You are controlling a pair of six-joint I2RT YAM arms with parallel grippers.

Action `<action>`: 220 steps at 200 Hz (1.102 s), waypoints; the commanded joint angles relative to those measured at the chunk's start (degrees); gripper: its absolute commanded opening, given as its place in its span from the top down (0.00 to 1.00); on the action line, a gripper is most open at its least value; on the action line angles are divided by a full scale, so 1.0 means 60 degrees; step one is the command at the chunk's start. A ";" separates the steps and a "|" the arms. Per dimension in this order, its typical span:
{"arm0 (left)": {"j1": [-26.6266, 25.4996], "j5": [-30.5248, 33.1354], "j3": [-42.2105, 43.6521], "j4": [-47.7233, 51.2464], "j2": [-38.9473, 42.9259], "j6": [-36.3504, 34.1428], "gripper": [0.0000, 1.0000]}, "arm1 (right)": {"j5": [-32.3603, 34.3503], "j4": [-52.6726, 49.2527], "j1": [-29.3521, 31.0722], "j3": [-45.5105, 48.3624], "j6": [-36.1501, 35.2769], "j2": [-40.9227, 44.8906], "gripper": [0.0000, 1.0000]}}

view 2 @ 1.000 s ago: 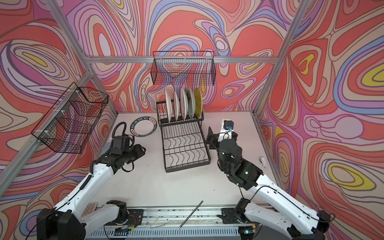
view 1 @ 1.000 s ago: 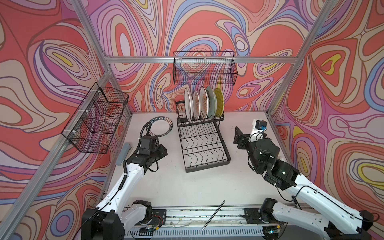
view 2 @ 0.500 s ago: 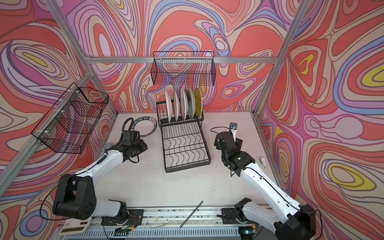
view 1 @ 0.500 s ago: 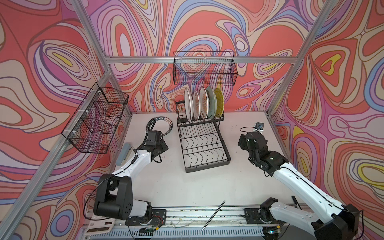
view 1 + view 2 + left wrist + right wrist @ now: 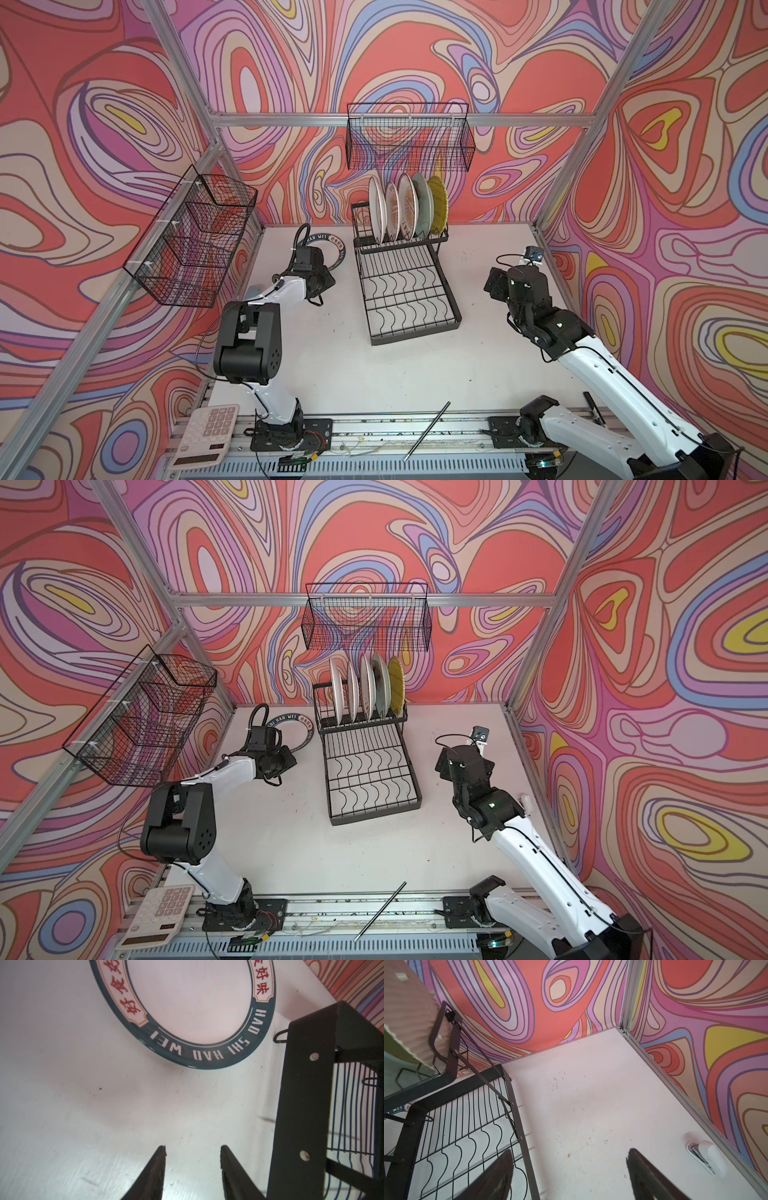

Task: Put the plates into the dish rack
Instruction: 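Lower the left gripper over the rim of the HAO SHI HAO WEI plate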

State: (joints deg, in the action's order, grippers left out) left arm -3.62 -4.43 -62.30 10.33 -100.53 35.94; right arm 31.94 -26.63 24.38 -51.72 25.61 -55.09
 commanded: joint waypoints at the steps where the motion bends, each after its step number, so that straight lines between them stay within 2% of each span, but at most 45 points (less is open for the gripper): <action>1: 0.0046 0.0294 -0.0606 -0.0096 -0.0345 -0.0403 0.54 | 0.0094 -0.0094 -0.0052 0.0128 0.0070 0.0100 0.12; 40: 0.0060 0.0688 -0.1267 0.0041 -0.0774 -0.0701 0.54 | 0.0176 -0.0137 -0.0065 0.0109 0.0042 0.0049 0.12; 142: 0.0266 0.0468 -0.4095 0.1988 -0.2973 -0.0667 0.61 | 0.0256 -0.0652 -0.0065 -0.0124 0.0134 0.0402 0.14; 220: 0.0358 0.0282 -0.4176 0.2183 -0.3322 -0.0444 0.60 | 0.0400 -0.1019 -0.0068 -0.0198 0.0201 0.0912 0.15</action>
State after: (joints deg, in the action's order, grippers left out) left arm -1.98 -2.74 -87.29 21.23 -120.09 32.23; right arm 33.23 -31.42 24.29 -51.53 26.26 -50.46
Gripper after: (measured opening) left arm 0.396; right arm 0.847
